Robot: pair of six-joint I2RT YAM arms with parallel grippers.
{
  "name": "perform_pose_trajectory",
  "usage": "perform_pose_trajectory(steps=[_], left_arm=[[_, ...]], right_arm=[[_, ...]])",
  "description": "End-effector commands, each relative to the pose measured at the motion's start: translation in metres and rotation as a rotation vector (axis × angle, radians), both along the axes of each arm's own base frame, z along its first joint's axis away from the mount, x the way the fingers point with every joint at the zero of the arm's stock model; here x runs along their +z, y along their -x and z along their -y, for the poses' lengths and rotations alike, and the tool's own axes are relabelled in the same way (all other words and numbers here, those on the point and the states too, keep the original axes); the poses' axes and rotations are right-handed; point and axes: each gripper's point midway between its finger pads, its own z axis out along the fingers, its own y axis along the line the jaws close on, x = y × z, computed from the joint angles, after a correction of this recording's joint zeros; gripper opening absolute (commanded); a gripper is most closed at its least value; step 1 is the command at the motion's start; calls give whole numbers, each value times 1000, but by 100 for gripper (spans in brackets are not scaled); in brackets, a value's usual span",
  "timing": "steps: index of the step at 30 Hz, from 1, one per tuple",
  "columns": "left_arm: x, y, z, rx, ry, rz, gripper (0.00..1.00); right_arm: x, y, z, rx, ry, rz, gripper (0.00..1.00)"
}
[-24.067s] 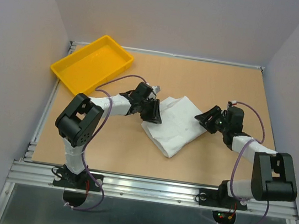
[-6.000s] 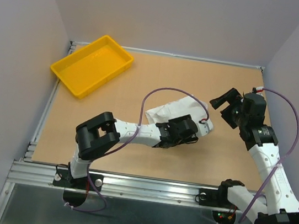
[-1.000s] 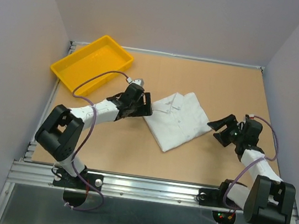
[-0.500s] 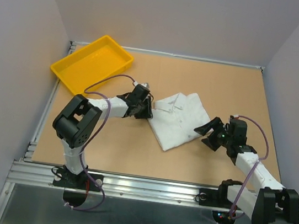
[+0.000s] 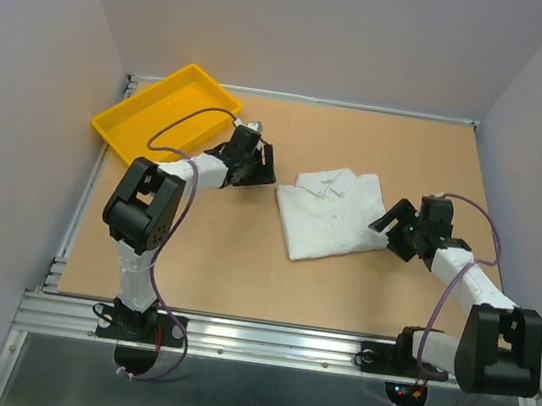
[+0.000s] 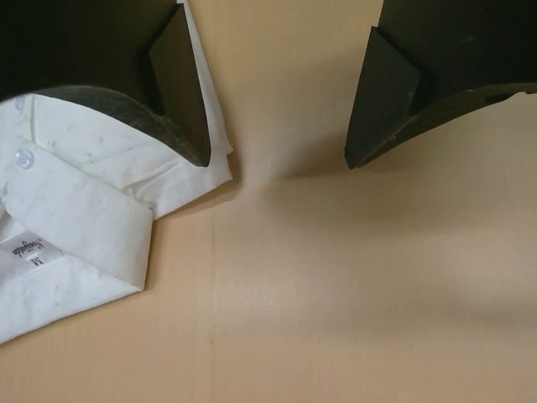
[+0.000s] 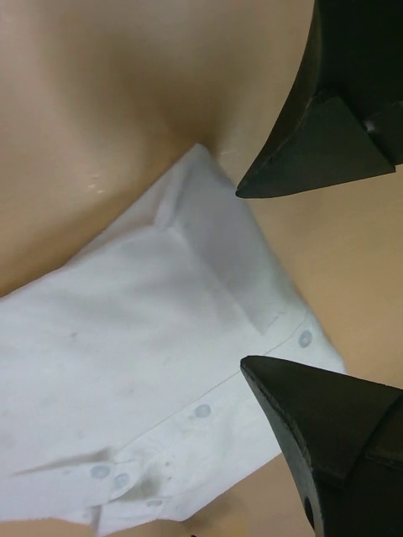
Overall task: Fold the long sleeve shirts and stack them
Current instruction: Neatly place the folded shirt to the corner
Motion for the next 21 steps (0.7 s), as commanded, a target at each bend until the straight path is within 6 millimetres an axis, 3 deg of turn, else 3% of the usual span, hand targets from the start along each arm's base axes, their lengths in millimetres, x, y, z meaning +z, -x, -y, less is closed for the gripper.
perform_pose_trajectory(steps=[1,3,5,6,8,9,10,16,21], left_arm=[[58,7,-15,-11,15,119,81],[76,16,-23,-4,21,157,82],[73,29,-34,-5,-6,160,82],[86,34,-38,-10,-2,192,82],[80,46,-50,-26,-37,199,82],[87,51,-54,-30,-42,225,82],[79,58,-60,-35,-57,214,82],[89,74,-78,-67,-97,282,82],[103,76,-89,-65,-139,331,82]], right_arm=[[39,-45,23,68,162,108,80],[52,-59,26,93,199,128,79],[45,-67,24,133,202,106,78],[50,-76,30,127,203,110,76],[33,-81,26,185,194,67,73],[31,-84,25,199,192,60,70],[32,-89,23,215,193,66,67],[9,-94,27,267,226,15,56],[-8,-88,16,338,202,-21,55]])
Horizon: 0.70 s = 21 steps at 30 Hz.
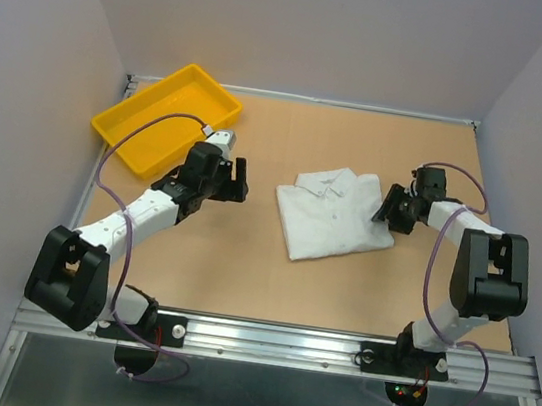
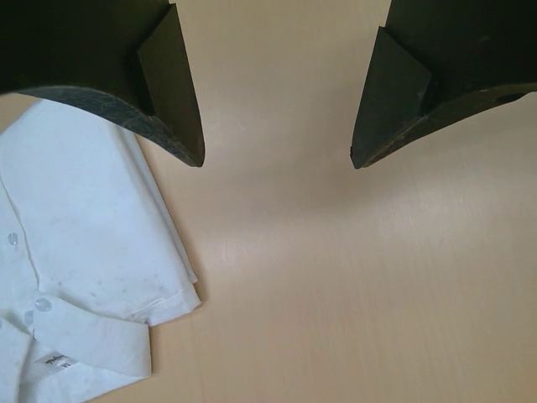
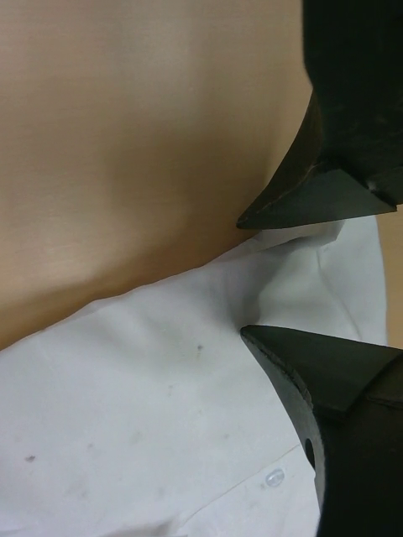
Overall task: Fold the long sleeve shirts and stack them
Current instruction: Neatly place the folded shirt to the corner
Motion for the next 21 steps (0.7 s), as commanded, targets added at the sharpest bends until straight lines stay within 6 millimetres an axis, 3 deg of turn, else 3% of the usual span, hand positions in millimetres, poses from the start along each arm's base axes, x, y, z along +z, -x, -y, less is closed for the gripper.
perform_pose_trajectory(steps=[1,5,11,14,15,16,18,21], left_arm=[[29,-5,-10,-13,-42,117,82],[26,-10,-26,33,-100,132,82],[24,-10,-28,37,-93,126,82],[25,-11,-30,44,-92,132,82],[27,-11,-30,44,-92,137,82],[27,-11,-31,48,-93,141,82],[32,-12,-33,55,-91,153,82],[35,-11,-36,67,-96,164,82]], right_arm=[[7,-15,-6,82,6,30,55],[-9,-8,-12,108,63,-19,56],[-29,1,-11,114,129,-85,55],[-27,-6,-10,115,151,-82,35],[-28,-8,-8,110,160,-84,21],[-25,-14,-7,108,174,-74,14],[-20,-31,2,83,225,-51,4],[-10,-61,16,49,299,-15,1]])
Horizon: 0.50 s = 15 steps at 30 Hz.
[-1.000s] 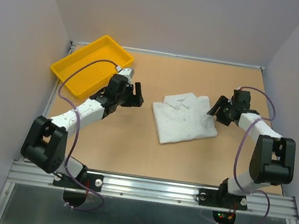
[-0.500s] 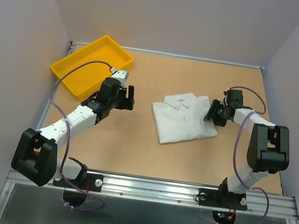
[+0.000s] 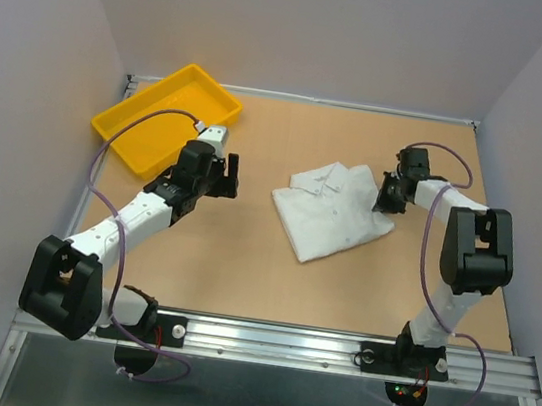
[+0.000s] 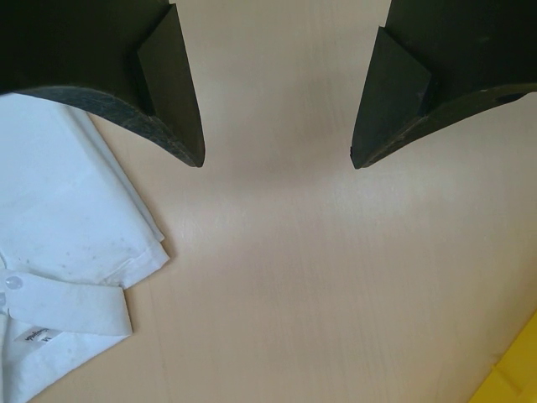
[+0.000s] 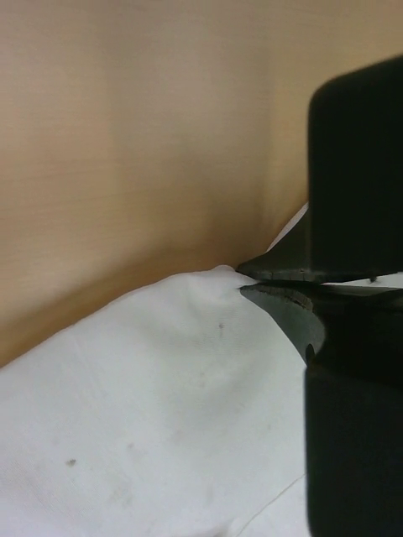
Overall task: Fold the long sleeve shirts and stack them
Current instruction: Neatly place the folded shirt to the corner
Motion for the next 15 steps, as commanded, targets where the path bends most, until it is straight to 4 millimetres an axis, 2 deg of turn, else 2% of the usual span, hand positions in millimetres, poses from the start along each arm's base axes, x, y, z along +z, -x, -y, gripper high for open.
perform_pose_trajectory(steps=[1,2,5,6,7,8,10,11,13,14,15], left_arm=[[17,-2,-10,27,-6,73,82],[17,-1,-10,26,-8,72,82],[17,0,-13,40,-16,75,82],[18,0,-14,43,-17,77,82],[18,0,-16,48,-19,80,82],[17,1,-16,51,-24,78,82],[15,1,-18,58,-28,75,82],[14,1,-19,60,-32,73,82],[12,1,-20,66,-36,68,82],[9,1,-21,68,-41,62,82],[8,1,-20,66,-43,59,82]], right_arm=[[3,-32,27,-33,161,17,1],[15,-50,39,-64,192,51,1],[14,-72,72,-119,254,61,0],[15,-79,74,-117,266,70,1],[27,-95,95,-149,282,102,1],[20,-98,115,-181,300,87,1],[23,-109,137,-203,331,98,1],[23,-118,152,-212,371,104,1],[23,-123,182,-234,415,100,1],[24,-129,204,-273,455,100,1],[25,-131,216,-288,476,99,1]])
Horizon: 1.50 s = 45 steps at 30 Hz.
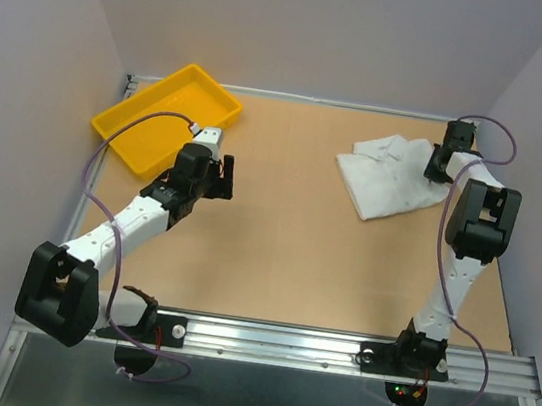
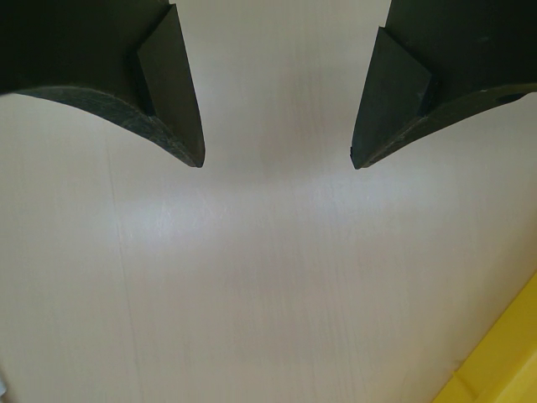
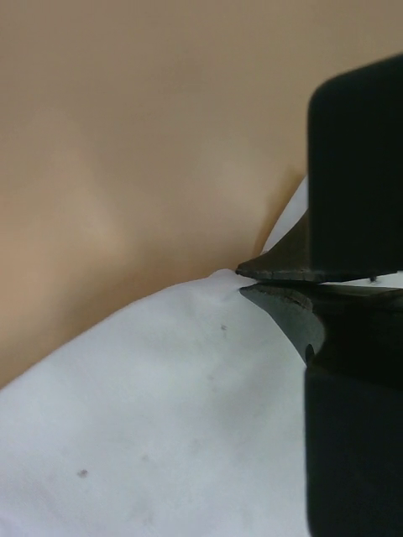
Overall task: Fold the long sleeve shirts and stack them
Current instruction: Neatly place the folded shirt to the corner
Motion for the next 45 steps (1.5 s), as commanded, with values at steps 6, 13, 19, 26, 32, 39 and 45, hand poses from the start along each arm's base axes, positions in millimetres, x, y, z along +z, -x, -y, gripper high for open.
perform_pose_trajectory(steps=[6,13,19,26,32,39,45], left_arm=[[-8,-2,-6,18,-26,-3,82],[-6,-3,-3,12,-10,-4,82],[6,-5,3,0,22,20,82],[19,-3,3,2,45,56,82],[24,-4,1,9,47,70,81],[23,-4,1,11,49,68,81],[20,-4,-2,26,34,64,81]], right_arm=[[43,-33,116,-147,252,51,46],[107,-24,113,-296,190,187,75],[114,16,37,-395,-270,278,76],[71,59,-45,-572,-832,359,76],[59,68,-42,-709,-918,479,71],[31,67,-33,-819,-986,570,66],[7,72,-16,-944,-953,614,58]])
